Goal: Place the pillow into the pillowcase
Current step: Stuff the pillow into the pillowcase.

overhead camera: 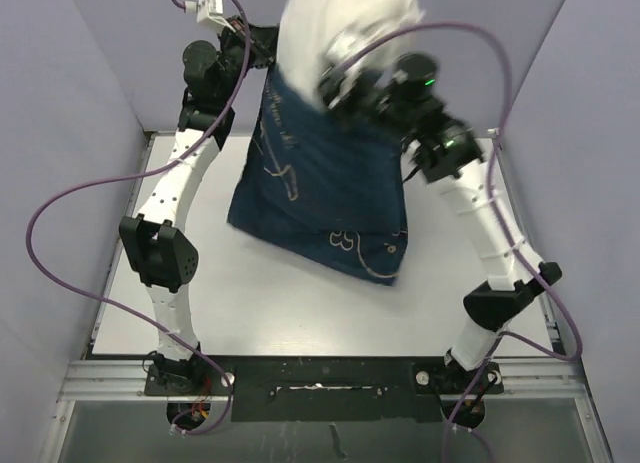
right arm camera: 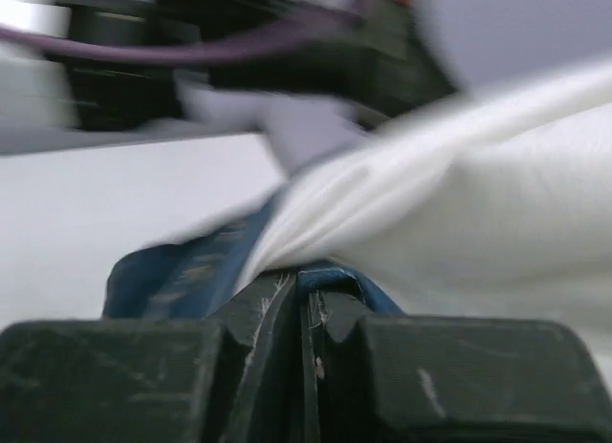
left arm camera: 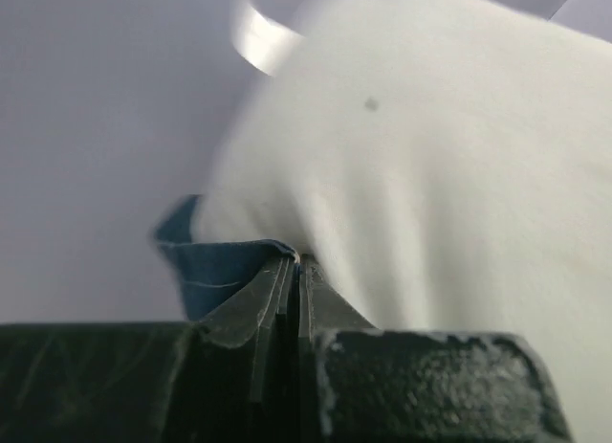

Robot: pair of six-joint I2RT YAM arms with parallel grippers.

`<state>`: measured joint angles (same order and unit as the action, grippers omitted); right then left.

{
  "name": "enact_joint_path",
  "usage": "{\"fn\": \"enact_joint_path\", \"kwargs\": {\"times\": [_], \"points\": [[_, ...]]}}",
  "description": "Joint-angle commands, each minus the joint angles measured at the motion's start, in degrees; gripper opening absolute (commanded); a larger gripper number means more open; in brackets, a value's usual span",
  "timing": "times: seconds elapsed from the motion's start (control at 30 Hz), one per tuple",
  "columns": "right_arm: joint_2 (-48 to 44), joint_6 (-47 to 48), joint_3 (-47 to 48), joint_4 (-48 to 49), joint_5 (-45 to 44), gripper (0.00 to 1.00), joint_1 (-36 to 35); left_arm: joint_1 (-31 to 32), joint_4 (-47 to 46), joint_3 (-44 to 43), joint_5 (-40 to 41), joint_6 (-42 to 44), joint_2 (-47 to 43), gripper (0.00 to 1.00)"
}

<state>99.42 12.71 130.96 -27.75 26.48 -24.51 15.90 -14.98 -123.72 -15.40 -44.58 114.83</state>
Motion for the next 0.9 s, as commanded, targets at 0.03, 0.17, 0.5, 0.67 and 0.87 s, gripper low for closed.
{"fn": "enact_joint_path", "kwargs": {"times": [0.03,0.17,0.5,0.67,0.87], "points": [[-6.5,9.4,-1.1,2.7,5.0,0.0,-8.8,0.1,-6.3,0.5,-0.3,-0.8,-6.8,0.0],[4.7,-4.2,13.6,7.1,4.5,0.0,16.2,-1.0,-8.5,5.7,1.0,-1.0,-10.6,0.0],[-0.7,8.1,7.3,6.2,2.8,0.0,8.6,-1.4,-13.4,7.4,0.4,-2.2,-11.4,0.0],[-1.9,6.6,8.9,3.8,4.8,0.0,3.6,-1.3,-17.8,8.7,0.5,-4.3,-10.3,0.0],[-6.0,21.3,3.7,5.3,2.0,0.0,-5.7,-1.5,-20.1,9.7,-1.2,-3.9,-10.4,0.0]]}}
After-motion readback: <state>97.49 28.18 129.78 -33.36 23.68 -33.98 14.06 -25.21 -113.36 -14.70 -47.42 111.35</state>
